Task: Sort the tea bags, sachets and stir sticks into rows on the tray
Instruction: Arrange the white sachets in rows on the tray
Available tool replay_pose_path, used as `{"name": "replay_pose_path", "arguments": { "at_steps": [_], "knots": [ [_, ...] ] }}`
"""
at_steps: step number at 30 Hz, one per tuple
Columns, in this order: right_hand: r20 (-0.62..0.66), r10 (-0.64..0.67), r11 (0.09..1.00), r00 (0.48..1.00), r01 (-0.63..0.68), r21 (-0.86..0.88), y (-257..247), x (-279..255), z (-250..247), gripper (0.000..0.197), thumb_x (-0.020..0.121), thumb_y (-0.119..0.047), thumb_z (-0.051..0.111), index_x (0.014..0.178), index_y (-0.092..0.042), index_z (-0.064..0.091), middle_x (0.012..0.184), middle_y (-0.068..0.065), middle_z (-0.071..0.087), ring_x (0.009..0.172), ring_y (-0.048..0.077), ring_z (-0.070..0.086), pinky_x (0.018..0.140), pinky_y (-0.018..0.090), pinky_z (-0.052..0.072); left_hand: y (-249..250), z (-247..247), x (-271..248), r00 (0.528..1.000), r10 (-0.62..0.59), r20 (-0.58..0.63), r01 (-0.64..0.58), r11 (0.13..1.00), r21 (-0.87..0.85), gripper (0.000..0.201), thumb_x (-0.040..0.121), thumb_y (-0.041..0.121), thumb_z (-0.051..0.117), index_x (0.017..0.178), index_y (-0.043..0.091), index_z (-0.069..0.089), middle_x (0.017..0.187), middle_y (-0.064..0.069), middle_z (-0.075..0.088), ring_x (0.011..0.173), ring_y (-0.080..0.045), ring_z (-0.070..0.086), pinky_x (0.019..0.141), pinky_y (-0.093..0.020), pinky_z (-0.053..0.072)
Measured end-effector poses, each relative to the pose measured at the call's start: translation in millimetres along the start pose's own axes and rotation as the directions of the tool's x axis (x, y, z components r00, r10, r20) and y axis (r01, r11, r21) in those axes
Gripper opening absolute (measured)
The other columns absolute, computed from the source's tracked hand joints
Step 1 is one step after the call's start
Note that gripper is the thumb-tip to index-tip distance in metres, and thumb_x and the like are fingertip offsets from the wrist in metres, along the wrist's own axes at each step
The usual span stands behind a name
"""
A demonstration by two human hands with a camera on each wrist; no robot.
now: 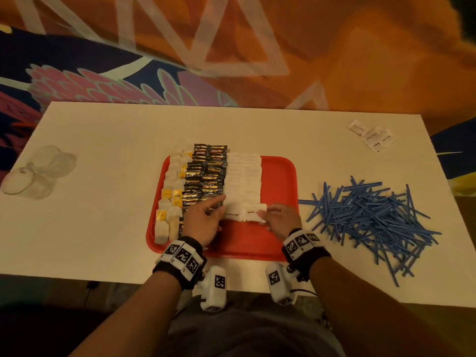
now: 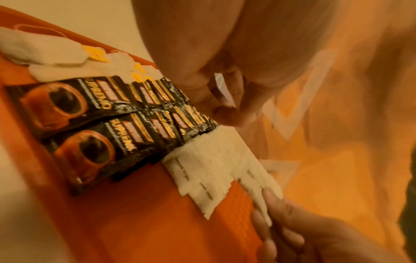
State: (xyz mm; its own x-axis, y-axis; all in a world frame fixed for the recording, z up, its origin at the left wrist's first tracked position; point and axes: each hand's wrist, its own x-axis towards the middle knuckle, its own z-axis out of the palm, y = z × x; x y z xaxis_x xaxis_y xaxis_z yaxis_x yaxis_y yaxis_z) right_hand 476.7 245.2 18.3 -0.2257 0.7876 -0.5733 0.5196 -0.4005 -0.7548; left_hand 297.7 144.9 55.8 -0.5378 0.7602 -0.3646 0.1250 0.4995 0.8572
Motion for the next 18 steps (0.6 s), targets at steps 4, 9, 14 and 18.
{"name": "replay_pose_path", "arguments": {
  "at_steps": [4, 9, 14, 18],
  "knots": [
    [-0.013, 0.036, 0.994, 0.999, -0.037, -0.101, 13.3, 14.3, 17.4, 0.019, 0.082, -0.031, 0.076, 0.098, -0.023, 0.070, 0.102, 0.000, 0.073, 0.091, 0.018, 0.069, 0.088, 0.040, 0.056, -16.2, -16.2, -2.0, 0.999, -0.027, -0.024, 0.027, 0.999, 0.018, 0.032, 0.096, 0.009, 0.062, 0.119, 0.029, 0.072, 0.097, 0.015, 0.068, 0.073, -0.003, 0.063, 0.065, -0.017, 0.057],
    [-0.054, 0.023, 0.965, 0.998, -0.036, -0.260, 11.1, 29.3, 30.1, 0.029, 0.087, -0.036, 0.070, 0.110, -0.018, 0.069, 0.103, -0.002, 0.068, 0.095, 0.015, 0.061, 0.080, 0.021, 0.042, -28.7, -33.8, -1.8, 0.995, -0.090, -0.041, 0.091, 0.996, 0.008, 0.038, 0.095, 0.010, 0.062, 0.107, 0.045, 0.070, 0.103, 0.002, 0.073, 0.087, -0.031, 0.070, 0.076, -0.047, 0.061],
    [-0.096, 0.030, 0.914, 0.995, -0.066, -0.400, 11.0, 36.0, 41.5, 0.016, 0.089, -0.035, 0.067, 0.092, -0.022, 0.059, 0.093, -0.004, 0.062, 0.068, 0.004, 0.048, 0.051, 0.017, 0.028, -34.8, -46.7, 2.2, 0.993, -0.092, -0.069, 0.093, 0.996, 0.008, 0.034, 0.096, 0.008, 0.061, 0.116, 0.033, 0.071, 0.106, 0.012, 0.069, 0.078, 0.000, 0.066, 0.068, -0.020, 0.057],
    [-0.141, 0.024, 0.933, 0.990, -0.073, -0.352, 10.9, 34.5, 41.6, 0.021, 0.085, -0.030, 0.072, 0.090, -0.022, 0.053, 0.089, -0.002, 0.062, 0.067, 0.003, 0.050, 0.049, 0.019, 0.030, -34.9, -49.0, 5.6, 0.991, -0.112, -0.078, 0.114, 0.993, 0.021, 0.034, 0.095, 0.009, 0.062, 0.117, 0.033, 0.072, 0.103, 0.011, 0.071, 0.084, -0.011, 0.070, 0.076, -0.033, 0.061]
  ]
}}
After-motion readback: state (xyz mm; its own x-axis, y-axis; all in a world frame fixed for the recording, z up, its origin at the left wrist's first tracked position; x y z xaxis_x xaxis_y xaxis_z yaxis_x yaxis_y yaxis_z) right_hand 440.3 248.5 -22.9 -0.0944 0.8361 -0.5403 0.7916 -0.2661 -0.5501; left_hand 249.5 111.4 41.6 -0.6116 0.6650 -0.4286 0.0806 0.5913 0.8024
